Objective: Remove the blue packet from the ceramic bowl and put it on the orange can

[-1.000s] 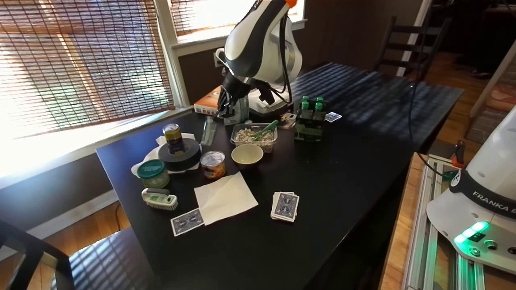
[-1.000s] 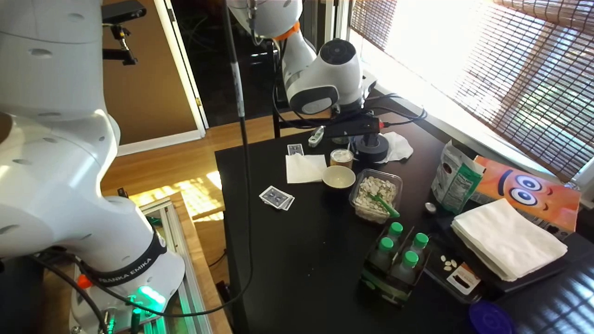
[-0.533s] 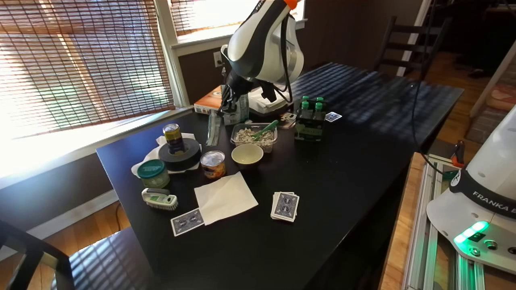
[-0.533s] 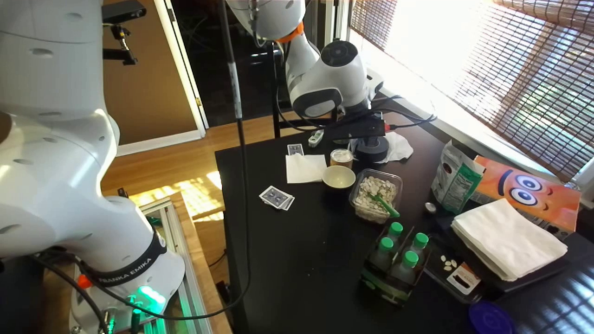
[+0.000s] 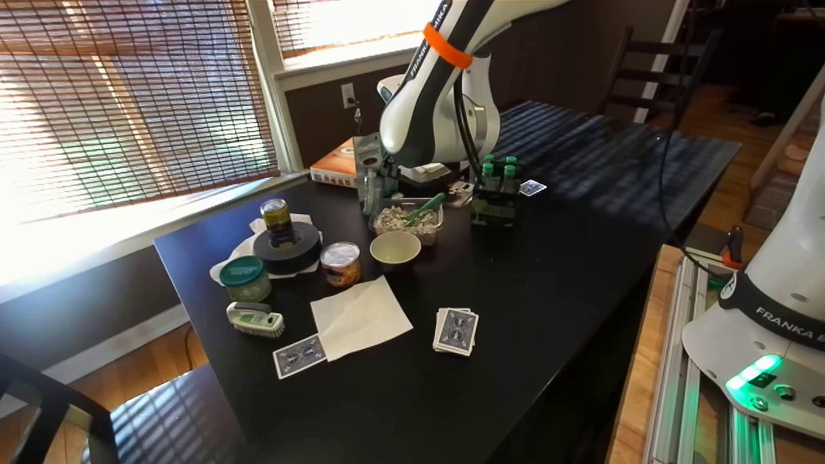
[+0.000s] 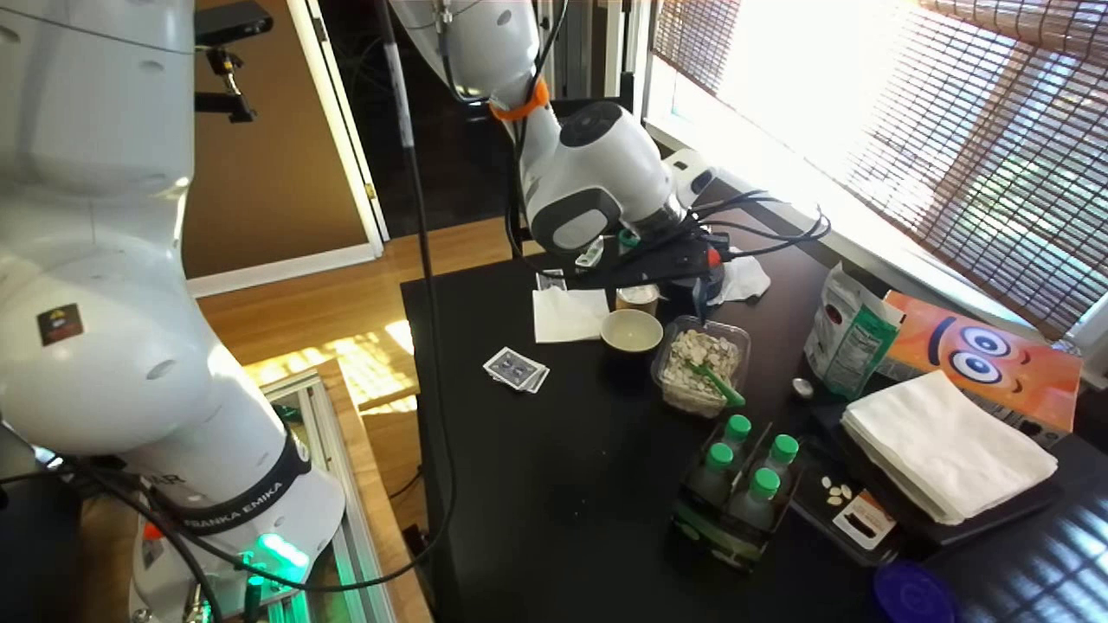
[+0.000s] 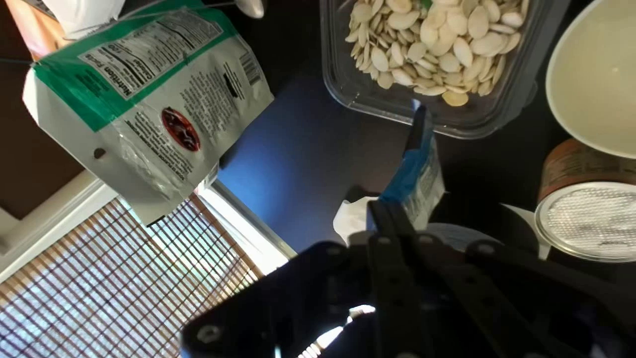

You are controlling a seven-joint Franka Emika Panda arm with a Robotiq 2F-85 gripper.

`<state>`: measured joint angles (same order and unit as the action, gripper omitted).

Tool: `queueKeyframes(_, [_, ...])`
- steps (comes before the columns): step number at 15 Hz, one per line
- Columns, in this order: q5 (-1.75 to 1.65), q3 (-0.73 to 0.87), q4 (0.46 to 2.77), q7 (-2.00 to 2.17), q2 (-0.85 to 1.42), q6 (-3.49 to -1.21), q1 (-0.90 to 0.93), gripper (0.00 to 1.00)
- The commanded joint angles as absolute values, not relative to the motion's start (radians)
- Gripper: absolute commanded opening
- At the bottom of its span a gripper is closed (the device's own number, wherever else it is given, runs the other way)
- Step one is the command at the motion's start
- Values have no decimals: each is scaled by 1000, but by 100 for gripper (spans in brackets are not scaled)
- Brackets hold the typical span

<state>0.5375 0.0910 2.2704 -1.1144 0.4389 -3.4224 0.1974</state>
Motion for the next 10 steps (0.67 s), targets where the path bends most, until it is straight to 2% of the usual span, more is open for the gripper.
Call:
queueKeyframes(1, [673, 244, 2286, -1125, 430, -3402, 418, 0])
queueKeyframes(7, [817, 536, 2261, -1086, 492, -3272, 758, 0])
queueKeyframes(10, [814, 614, 2241, -1011, 528, -3222, 857, 0])
